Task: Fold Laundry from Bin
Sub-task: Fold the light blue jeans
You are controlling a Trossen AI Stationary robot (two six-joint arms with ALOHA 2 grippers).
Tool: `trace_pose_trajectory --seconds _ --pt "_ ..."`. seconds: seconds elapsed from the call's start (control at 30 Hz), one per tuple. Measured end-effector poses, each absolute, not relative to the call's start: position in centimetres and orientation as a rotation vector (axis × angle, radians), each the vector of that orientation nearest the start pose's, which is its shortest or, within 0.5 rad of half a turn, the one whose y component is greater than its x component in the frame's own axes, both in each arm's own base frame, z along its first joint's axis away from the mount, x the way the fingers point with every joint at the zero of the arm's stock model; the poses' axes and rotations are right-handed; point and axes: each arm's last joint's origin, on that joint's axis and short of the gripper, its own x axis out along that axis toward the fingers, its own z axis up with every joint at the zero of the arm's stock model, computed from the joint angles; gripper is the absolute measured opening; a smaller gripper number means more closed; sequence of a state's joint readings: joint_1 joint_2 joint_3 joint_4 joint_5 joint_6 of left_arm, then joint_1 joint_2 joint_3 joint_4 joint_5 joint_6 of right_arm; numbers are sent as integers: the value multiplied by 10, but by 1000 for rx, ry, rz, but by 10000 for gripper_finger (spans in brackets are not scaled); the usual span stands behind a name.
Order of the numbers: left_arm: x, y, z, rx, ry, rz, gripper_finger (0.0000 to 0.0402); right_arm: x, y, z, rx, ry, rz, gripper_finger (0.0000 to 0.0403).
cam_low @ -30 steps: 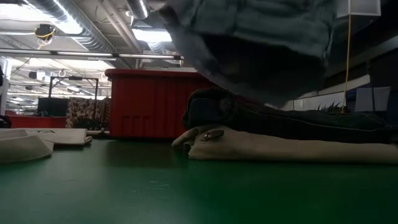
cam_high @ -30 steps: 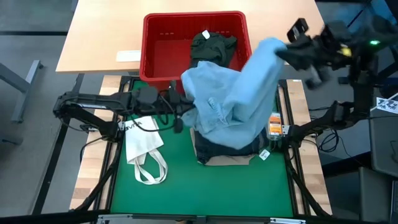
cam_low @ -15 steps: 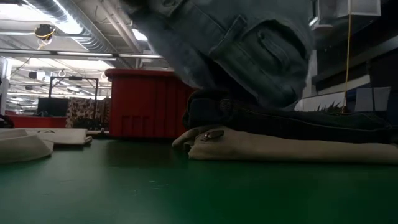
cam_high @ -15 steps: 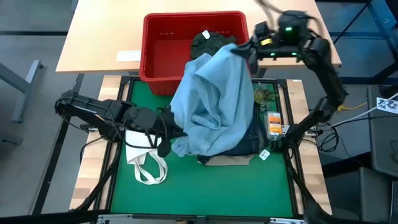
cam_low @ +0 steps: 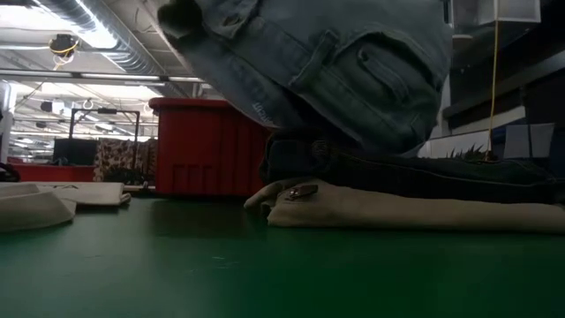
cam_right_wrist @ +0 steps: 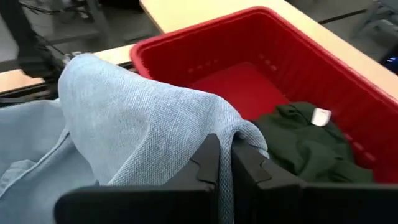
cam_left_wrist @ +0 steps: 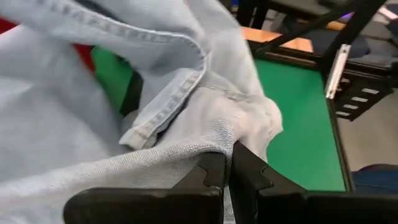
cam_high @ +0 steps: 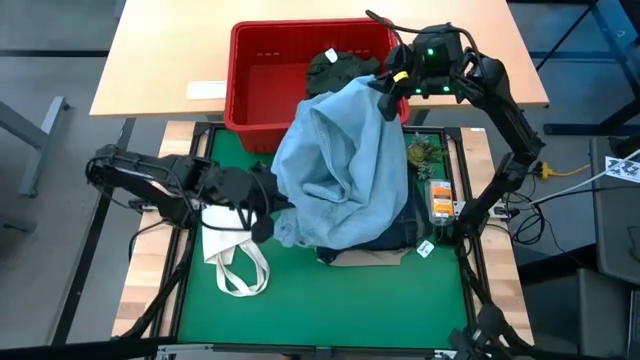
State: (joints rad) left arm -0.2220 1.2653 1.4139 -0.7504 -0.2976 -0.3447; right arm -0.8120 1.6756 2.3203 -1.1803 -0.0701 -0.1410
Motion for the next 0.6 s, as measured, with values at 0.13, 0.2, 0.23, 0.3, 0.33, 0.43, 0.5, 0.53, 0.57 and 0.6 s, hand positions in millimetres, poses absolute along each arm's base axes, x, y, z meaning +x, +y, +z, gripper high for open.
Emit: trace_pose_trajectory --seconds 0.13,0.2,0.23,0.3,0.33,0.43,0.5,0.53,0.57,0.6 --pt "233 -32 398 -192 611 232 0 200 -210 511 99 558 -714 17" --pt "227 -25 399 -194 633 261 0 200 -210 511 97 557 -720 17" --pt "224 -22 398 -192 653 273 0 200 -210 512 96 556 -720 17" --pt "218 -16 398 -196 675 300 0 201 -210 512 94 550 -721 17" --pt "215 -12 397 -197 691 315 0 201 -210 512 95 551 -721 17" --pt "208 -3 393 -199 755 369 0 201 -210 512 96 550 -721 17" --pt "205 3 391 -203 793 406 0 201 -210 512 96 550 -721 17" --pt "204 6 390 -205 806 421 0 201 -210 512 96 551 -721 17" --pt "204 9 389 -207 816 434 0 201 -210 512 95 550 -721 17" --pt "204 11 388 -210 822 447 0 201 -210 512 95 551 -721 17"
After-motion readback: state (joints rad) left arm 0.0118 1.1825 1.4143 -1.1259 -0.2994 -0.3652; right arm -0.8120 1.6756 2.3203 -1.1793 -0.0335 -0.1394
